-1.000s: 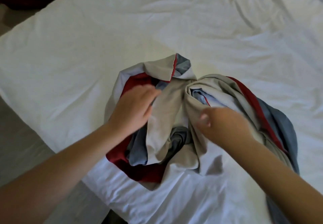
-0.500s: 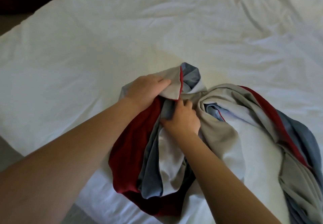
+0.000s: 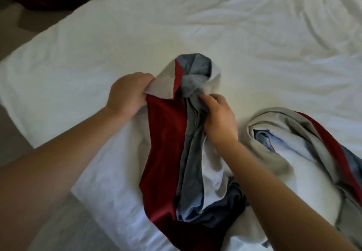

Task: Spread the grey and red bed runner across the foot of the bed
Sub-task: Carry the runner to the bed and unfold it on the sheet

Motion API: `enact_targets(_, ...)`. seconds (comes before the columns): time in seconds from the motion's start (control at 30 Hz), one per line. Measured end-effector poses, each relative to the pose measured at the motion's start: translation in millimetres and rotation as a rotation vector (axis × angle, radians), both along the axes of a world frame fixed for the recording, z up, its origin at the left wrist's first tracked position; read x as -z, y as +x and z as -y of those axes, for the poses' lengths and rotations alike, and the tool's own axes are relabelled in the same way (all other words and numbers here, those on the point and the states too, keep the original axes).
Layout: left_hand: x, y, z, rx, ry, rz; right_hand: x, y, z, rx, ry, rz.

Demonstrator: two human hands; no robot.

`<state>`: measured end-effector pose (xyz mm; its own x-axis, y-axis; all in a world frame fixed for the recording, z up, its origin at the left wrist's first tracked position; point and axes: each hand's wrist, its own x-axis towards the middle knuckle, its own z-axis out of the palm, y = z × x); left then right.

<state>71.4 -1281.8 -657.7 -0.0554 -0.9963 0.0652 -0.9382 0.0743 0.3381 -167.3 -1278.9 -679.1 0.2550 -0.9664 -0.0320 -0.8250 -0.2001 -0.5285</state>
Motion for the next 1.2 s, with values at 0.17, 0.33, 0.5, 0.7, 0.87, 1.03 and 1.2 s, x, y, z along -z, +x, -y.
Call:
enact_targets(0.17,-6,67,-28,-0.186,-0.049,0.052,-14,51,41,-0.143,-0.037,0.021)
enact_targets(0.33,-2,100,-53,-0.323,-0.022,0.071,-13,91,62,-0.301,0.029,-0.119)
enact_targets(0.5,7,77,-75,-0.486,0.011,-0.035,-14,92,51,-0.275,0.009,-0.178)
enact_targets(0.7,18,-2,-112,-0.813,0.02,-0.257,-17,61,23,-0.216,0.052,-0.256)
enact_targets(0.87,30,-46,-111,-0.898,0.12,-0.386,-10,55,6,-0.207,0.205,-0.304)
enact_targets(1.03,40,-29,-100,-0.833,0.029,-0.409,8,73,-3,-0.241,0.231,-0.157)
enact_targets(1.2,32,18,-96,-0.766,-0.06,-0.298,13,95,11,-0.293,0.196,-0.038)
